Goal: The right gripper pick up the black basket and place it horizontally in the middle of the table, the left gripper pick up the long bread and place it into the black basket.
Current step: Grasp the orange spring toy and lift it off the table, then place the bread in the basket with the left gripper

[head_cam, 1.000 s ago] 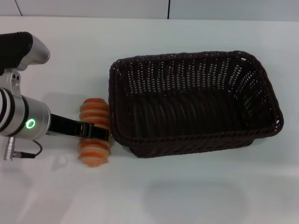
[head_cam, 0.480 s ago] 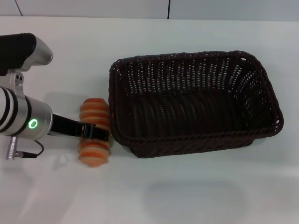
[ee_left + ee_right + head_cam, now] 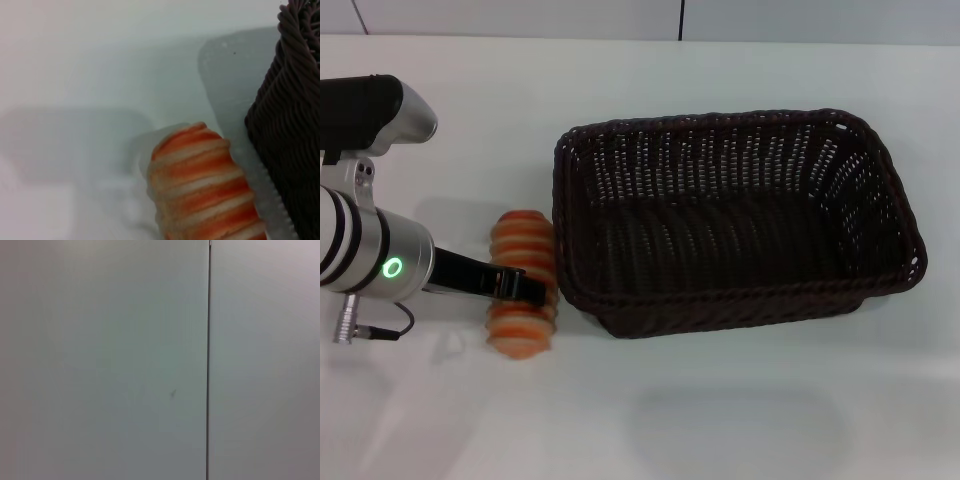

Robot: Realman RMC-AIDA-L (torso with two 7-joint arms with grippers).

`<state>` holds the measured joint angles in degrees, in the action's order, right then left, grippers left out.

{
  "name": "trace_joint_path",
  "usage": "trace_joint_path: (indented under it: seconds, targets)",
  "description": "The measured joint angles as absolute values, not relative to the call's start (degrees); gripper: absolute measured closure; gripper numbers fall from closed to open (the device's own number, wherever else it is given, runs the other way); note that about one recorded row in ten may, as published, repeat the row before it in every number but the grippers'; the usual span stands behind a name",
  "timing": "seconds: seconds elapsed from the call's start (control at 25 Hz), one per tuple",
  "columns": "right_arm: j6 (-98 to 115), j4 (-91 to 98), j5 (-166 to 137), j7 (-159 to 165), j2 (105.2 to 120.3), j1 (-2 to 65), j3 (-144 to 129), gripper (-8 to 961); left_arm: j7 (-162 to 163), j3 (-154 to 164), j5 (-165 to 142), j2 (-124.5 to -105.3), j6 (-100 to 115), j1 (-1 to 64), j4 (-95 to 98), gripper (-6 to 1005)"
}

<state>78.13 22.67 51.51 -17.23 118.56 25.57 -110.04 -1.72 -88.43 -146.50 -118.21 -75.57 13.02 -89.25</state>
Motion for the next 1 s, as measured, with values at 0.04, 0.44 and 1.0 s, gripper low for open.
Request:
trace_joint_path:
  seconds: [0.04,0.44,1.0]
  targets:
    - [78.1,22.7,51.5,-17.2,118.57,25.6,-110.0,461,-1.7,-88.4,-146.5,-118.21,-75.6,13.0,-89.2,392]
    - [78.1,22.7,51.5,-17.2,118.57,25.6,-110.0,460,-3.5,-98.2,-154.3,-118.03,-75.9,10.7,-98.9,465]
    - [78.1,22.5,51.5,-17.2,118.51,26.1,-108.5,461,-12.7,-101.3,-138.2,-118.2,-85.4,16.1,-114.4,575]
